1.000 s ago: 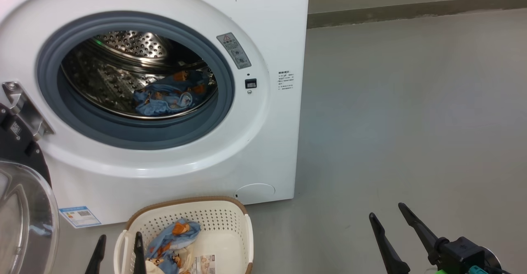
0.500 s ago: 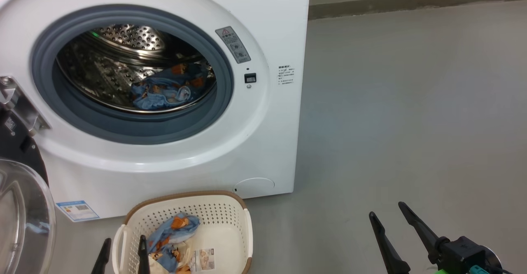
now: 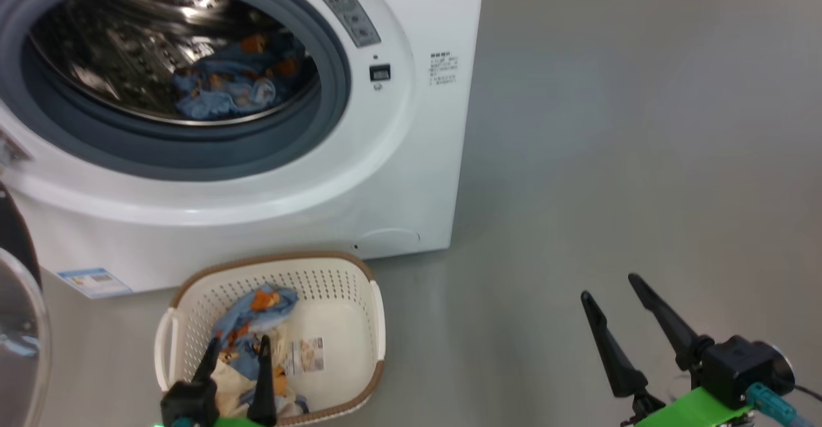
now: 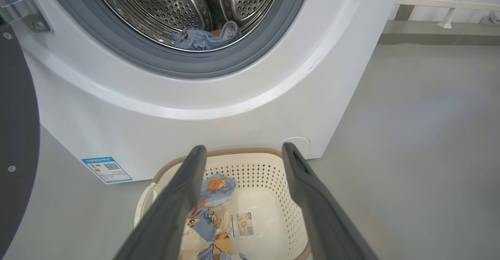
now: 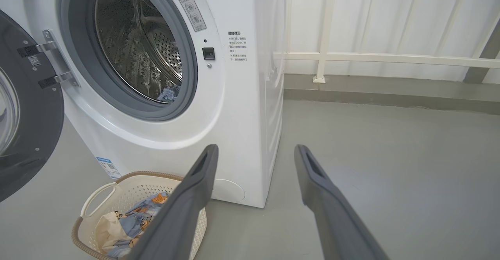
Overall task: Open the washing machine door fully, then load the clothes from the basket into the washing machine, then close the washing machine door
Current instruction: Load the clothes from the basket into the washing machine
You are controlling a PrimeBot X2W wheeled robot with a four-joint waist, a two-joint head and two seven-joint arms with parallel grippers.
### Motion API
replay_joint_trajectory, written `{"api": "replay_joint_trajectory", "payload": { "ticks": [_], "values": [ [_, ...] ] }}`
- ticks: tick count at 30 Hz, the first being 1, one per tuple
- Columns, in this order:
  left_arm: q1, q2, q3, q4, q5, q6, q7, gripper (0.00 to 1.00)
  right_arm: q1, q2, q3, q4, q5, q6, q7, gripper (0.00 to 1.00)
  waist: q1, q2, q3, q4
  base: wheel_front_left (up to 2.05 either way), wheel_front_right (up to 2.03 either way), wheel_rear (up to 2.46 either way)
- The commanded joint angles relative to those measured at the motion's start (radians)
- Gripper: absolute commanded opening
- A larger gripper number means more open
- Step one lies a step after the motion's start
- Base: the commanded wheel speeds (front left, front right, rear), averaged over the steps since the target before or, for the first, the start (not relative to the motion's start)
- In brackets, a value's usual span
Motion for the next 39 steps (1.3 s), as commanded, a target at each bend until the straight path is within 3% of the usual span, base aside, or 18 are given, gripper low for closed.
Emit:
{"api": "replay_joint_trajectory", "payload": {
  "ticks": [1, 10, 17, 28, 39],
  "values": [
    [-0.047, 0.008, 0.032, -0.008, 0.011, -0.006, -0.009, 1.0, -0.033, -0.014, 0.02, -0.03, 0.013, 0.002, -0.011, 1.0, 0.0, -0.0001, 0.07, -0.016, 0.0, 0.0, 0.0],
    [-0.284, -0.058, 0.037, 0.327, 0.02, -0.072, -0.009, 1.0, -0.139, -0.036, 0.029, -0.032, 0.044, 0.002, -0.045, 1.0, 0.0, -0.0001, 0.267, -0.058, 0.0, 0.0, 0.0],
    [-0.53, -0.066, 0.034, 0.657, 0.033, -0.094, 0.007, 1.0, -0.244, -0.049, 0.066, -0.015, 0.079, 0.002, -0.083, 1.0, 0.0, -0.0001, 0.439, -0.113, 0.0, 0.0, 0.0],
    [-0.803, 0.025, 0.007, 0.921, 0.077, -0.057, 0.148, 1.0, -0.38, -0.041, 0.134, 0.025, 0.131, 0.002, -0.109, 1.0, 0.0, -0.0001, 0.639, -0.205, 0.0, 0.0, 0.0],
    [-0.929, 0.148, -0.091, 0.98, 0.171, -0.027, 0.363, 1.0, -0.454, -0.002, 0.172, 0.013, 0.166, 0.002, -0.11, 1.0, 0.0, -0.0001, 0.769, -0.28, 0.0, 0.0, 0.0]
  ]
}}
